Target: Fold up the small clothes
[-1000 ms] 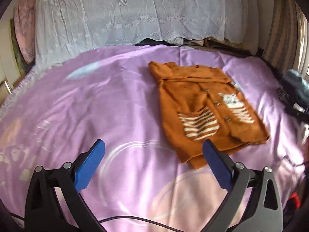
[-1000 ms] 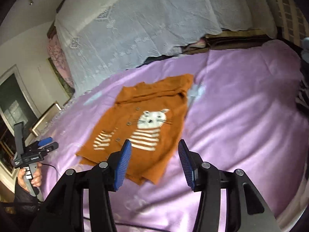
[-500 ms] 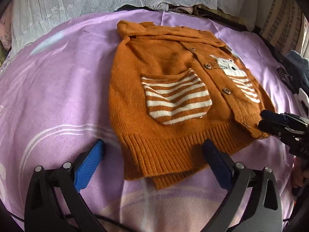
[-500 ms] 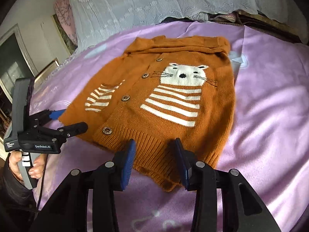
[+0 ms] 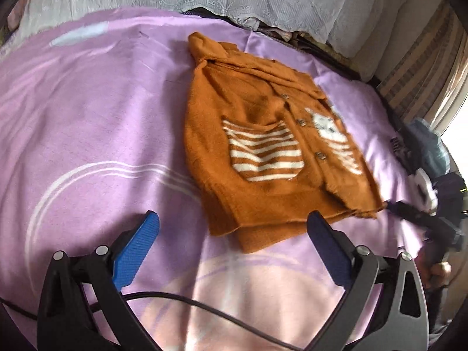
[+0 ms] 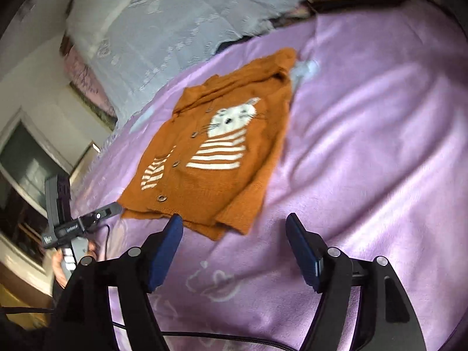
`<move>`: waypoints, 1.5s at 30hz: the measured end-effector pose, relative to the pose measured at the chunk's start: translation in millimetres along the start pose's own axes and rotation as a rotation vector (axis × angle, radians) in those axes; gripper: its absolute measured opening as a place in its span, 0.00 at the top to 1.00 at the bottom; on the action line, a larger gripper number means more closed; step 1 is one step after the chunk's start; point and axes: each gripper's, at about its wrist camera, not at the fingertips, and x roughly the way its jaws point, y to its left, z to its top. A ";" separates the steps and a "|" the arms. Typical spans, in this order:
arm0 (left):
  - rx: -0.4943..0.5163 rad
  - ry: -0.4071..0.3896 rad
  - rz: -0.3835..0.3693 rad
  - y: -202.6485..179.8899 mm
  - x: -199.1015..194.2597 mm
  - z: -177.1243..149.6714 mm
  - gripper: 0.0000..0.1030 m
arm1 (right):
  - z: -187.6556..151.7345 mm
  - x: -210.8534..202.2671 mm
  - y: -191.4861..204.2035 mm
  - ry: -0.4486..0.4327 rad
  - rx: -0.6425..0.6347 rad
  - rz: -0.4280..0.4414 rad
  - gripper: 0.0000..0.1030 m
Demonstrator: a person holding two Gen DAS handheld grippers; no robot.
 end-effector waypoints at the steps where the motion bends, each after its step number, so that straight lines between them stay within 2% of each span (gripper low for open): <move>1: -0.013 0.005 -0.044 -0.7 -0.1 3.2 0.04 | 0.7 3.6 -8.0 0.014 0.051 0.033 0.29; 5: -0.054 0.053 -0.175 -2.0 7.6 12.4 0.04 | 3.6 7.0 -16.5 0.024 0.130 0.124 0.29; 11: -0.151 0.109 -0.262 6.3 24.1 19.1 0.04 | 9.7 17.5 -18.3 0.070 0.197 0.195 0.30; 13: -0.188 0.129 -0.335 8.2 24.2 21.4 0.04 | 14.3 25.7 -17.0 0.103 0.204 0.214 0.31; 15: -0.199 0.153 -0.385 6.2 27.6 21.5 0.05 | 17.2 33.0 -14.9 0.125 0.206 0.209 0.37; 17: -0.195 0.158 -0.392 4.8 30.7 20.1 0.05 | 21.8 41.2 -14.7 0.137 0.217 0.210 0.39; 20: -0.192 0.141 -0.407 3.9 33.4 18.6 0.07 | 26.8 48.3 -17.7 0.128 0.235 0.217 0.50; 21: -0.189 0.134 -0.402 3.7 33.9 18.4 0.10 | 27.0 49.4 -18.8 0.122 0.243 0.216 0.57; 22: -0.178 0.129 -0.383 2.8 34.6 17.4 0.24 | 26.0 50.4 -21.5 0.115 0.248 0.216 0.62; 23: -0.173 0.130 -0.361 3.3 36.6 16.7 0.38 | 24.6 50.6 -23.8 0.111 0.250 0.211 0.74; 24: -0.175 0.128 -0.339 4.8 39.0 15.5 0.44 | 22.6 51.3 -28.3 0.107 0.258 0.201 0.84; 25: -0.176 0.124 -0.325 7.8 39.6 14.3 0.53 | 21.3 50.4 -32.5 0.104 0.277 0.206 0.86; 26: -0.179 0.123 -0.322 11.0 39.7 13.6 0.58 | 20.5 50.0 -36.3 0.102 0.292 0.221 0.87; 29: -0.190 0.121 -0.327 17.0 39.9 12.9 0.62 | 21.3 50.4 -36.3 0.105 0.291 0.230 0.84; 33: -0.167 0.110 -0.310 14.4 38.8 12.2 0.62 | 17.9 49.3 -17.8 0.102 0.221 0.216 0.69; 35: -0.164 0.107 -0.308 13.8 40.1 13.0 0.62 | 19.0 50.7 -13.0 0.099 0.211 0.205 0.68; 37: -0.165 0.102 -0.311 12.9 42.4 13.9 0.64 | 20.0 52.8 -14.7 0.094 0.223 0.211 0.73; 39: -0.160 0.093 -0.296 13.1 43.0 13.4 0.70 | 19.0 53.1 -19.2 0.082 0.234 0.202 0.89; 41: -0.173 0.094 -0.284 17.3 44.7 12.7 0.88 | 18.4 51.9 -23.1 0.069 0.238 0.204 0.90; 43: -0.197 0.091 -0.304 23.3 44.3 12.5 0.92 | 18.7 47.2 -20.5 0.045 0.217 0.200 0.90; 45: -0.178 0.082 -0.294 21.3 40.5 13.3 0.93 | 17.9 42.3 -16.0 0.023 0.188 0.179 0.90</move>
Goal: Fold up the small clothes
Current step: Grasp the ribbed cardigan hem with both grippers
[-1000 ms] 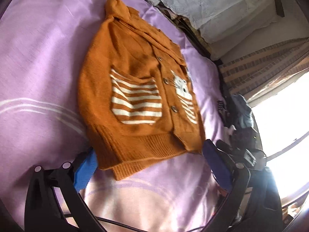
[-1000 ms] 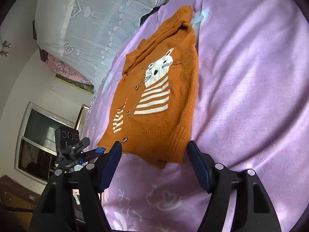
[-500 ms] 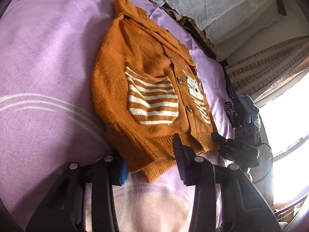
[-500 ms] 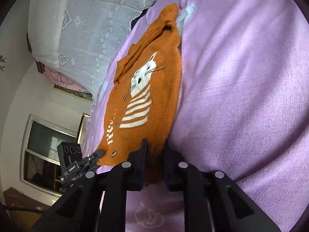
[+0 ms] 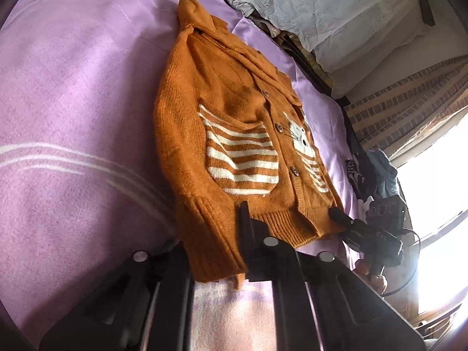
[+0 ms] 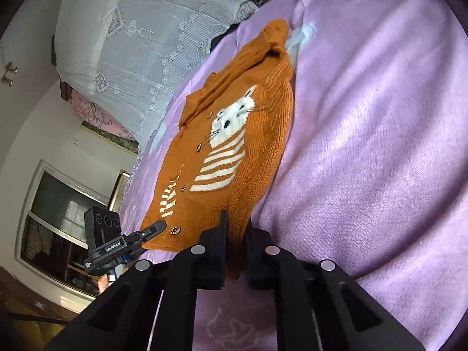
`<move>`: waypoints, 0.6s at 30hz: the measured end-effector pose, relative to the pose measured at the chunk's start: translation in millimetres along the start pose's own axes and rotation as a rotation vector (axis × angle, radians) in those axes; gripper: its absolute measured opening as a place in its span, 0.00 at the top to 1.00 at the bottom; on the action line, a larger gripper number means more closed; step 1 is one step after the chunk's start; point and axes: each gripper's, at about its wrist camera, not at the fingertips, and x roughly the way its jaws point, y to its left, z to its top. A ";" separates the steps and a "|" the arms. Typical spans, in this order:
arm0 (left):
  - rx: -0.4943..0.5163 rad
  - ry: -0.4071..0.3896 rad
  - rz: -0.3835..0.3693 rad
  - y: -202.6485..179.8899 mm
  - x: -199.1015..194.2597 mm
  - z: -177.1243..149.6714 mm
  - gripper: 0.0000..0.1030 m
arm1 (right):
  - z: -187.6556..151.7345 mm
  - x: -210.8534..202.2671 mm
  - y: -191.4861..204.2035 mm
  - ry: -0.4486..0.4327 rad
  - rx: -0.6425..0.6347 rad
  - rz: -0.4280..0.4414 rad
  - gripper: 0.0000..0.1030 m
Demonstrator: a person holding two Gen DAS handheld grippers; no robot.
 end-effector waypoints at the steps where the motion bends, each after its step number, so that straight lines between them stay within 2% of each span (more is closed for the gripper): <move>1: 0.015 -0.002 0.011 -2.9 -0.5 -0.5 0.93 | -0.8 -2.1 3.4 -0.013 -0.019 -0.013 0.90; 5: 0.065 -0.011 0.044 -13.1 -3.0 1.4 0.93 | 2.2 -4.3 8.6 -0.014 -0.053 -0.033 0.90; 10: 0.037 -0.003 0.027 -4.8 -1.7 0.1 0.93 | 1.1 2.5 -7.2 0.026 0.022 -0.010 0.90; 13: 0.030 -0.002 0.019 -3.5 -2.0 -0.4 0.93 | 0.2 1.8 -12.4 0.048 0.061 -0.026 0.83; 15: 0.025 0.001 0.016 -2.4 -1.9 -0.8 0.93 | 0.5 -1.4 -14.9 0.066 0.085 -0.010 0.74; 18: 0.018 0.006 0.012 -1.1 1.6 -0.2 0.93 | 3.7 0.2 -16.3 0.099 0.109 -0.014 0.74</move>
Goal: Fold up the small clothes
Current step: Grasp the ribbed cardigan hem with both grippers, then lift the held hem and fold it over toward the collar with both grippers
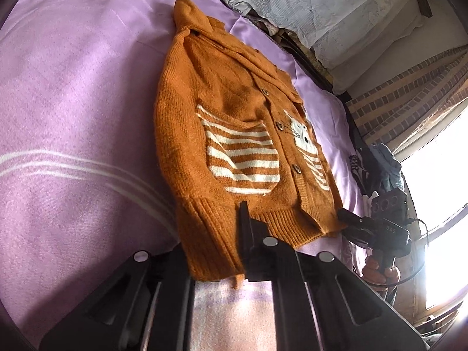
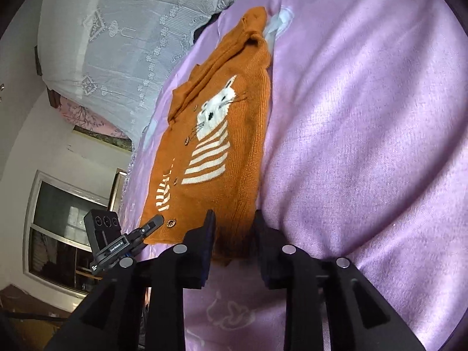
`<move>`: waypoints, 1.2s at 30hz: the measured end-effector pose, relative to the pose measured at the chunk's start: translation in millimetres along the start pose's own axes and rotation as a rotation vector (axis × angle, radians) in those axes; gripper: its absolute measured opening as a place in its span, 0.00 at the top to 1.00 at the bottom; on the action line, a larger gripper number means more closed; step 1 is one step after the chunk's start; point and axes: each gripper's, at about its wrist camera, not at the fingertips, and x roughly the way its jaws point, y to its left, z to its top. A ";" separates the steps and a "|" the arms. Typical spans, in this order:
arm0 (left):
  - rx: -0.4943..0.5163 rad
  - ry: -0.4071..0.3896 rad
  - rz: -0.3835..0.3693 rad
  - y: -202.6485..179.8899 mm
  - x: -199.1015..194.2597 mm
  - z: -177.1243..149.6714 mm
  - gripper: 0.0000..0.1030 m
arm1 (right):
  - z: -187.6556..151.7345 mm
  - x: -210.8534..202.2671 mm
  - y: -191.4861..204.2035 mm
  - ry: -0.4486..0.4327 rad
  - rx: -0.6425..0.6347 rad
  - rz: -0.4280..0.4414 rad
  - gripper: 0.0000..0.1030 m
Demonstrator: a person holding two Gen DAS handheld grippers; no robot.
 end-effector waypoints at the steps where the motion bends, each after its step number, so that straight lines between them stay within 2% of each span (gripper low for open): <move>1: -0.003 0.002 -0.005 0.9 1.0 0.2 0.93 | 2.7 3.7 -0.4 0.015 0.005 0.000 0.74; 4: -0.016 0.004 -0.019 3.7 1.7 0.6 0.93 | 11.9 14.5 3.3 0.037 0.001 0.013 0.74; 7: -0.012 0.001 -0.016 2.6 1.4 0.0 0.93 | 10.2 15.3 6.3 0.009 -0.003 0.044 0.74; 9: 0.001 -0.006 -0.005 -0.3 0.4 -1.3 0.93 | 4.0 11.0 5.9 -0.020 -0.018 0.058 0.89; 13: 0.038 -0.022 0.025 -9.4 -3.4 -1.0 0.94 | -9.1 -0.3 7.1 -0.077 -0.051 0.054 0.91; 17: 0.081 -0.048 0.033 -24.6 -11.9 7.9 0.95 | -3.9 -5.7 20.4 -0.100 -0.093 0.047 0.91; 26: 0.190 -0.152 0.064 -69.0 -31.4 51.8 0.95 | 34.4 -20.1 63.4 -0.177 -0.200 0.036 0.91; 33: 0.179 -0.175 0.074 -71.2 -23.2 82.9 0.95 | 62.4 -10.2 62.8 -0.185 -0.182 0.032 0.91; 36: 0.167 -0.185 0.085 -70.0 -14.8 101.5 0.95 | 84.5 -0.8 62.9 -0.183 -0.163 0.028 0.91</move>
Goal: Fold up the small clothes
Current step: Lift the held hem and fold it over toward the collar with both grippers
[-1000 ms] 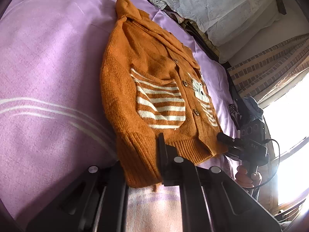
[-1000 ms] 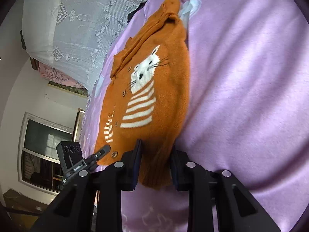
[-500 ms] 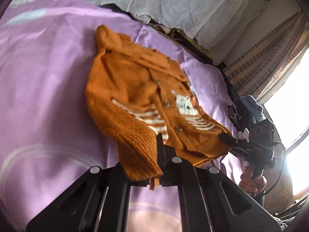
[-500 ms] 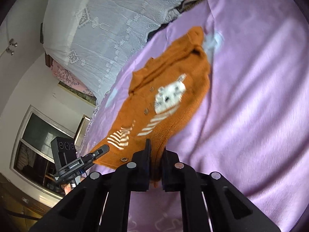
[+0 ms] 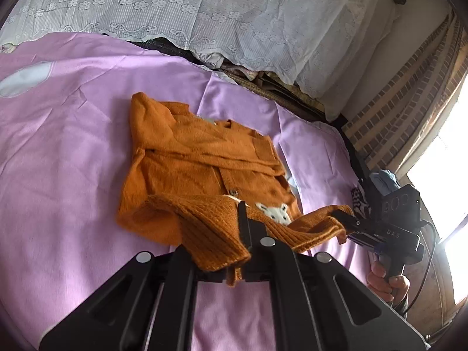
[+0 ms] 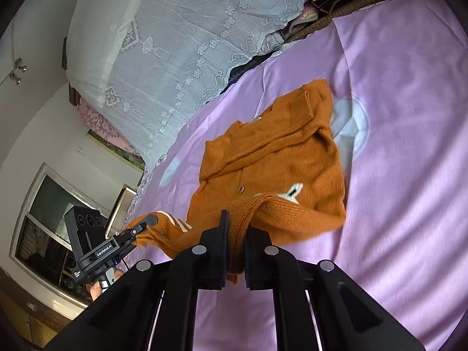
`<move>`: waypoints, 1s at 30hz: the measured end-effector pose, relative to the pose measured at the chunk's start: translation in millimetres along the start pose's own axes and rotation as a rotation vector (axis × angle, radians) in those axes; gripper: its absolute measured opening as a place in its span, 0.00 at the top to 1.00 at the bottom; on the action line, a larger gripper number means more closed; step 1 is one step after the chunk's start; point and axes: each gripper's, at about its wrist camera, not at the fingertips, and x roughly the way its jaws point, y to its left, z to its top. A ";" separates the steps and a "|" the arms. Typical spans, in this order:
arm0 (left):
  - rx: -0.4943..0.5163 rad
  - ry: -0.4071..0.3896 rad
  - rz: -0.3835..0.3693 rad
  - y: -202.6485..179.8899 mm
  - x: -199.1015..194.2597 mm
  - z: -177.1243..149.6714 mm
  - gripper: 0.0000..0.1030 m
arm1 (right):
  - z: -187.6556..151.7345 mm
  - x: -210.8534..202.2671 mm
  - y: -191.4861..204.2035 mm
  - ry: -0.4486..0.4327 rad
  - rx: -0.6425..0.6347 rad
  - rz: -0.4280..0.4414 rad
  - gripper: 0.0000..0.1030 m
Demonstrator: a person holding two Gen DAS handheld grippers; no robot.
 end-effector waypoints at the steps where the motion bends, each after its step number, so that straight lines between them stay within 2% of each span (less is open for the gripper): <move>1: 0.000 -0.003 0.008 0.5 3.1 4.5 0.95 | 3.9 3.9 0.5 0.000 0.003 -0.002 0.91; 6: -0.006 -0.014 0.036 4.3 20.4 27.5 0.95 | 31.5 24.2 -0.3 -0.004 0.018 -0.010 0.91; 16: -0.082 -0.039 0.050 28.2 49.5 67.7 0.95 | 82.9 56.7 -14.2 -0.032 0.063 -0.016 0.91; 30: -0.108 -0.048 0.076 48.1 93.2 110.5 0.95 | 129.0 101.7 -40.2 -0.036 0.122 -0.011 0.91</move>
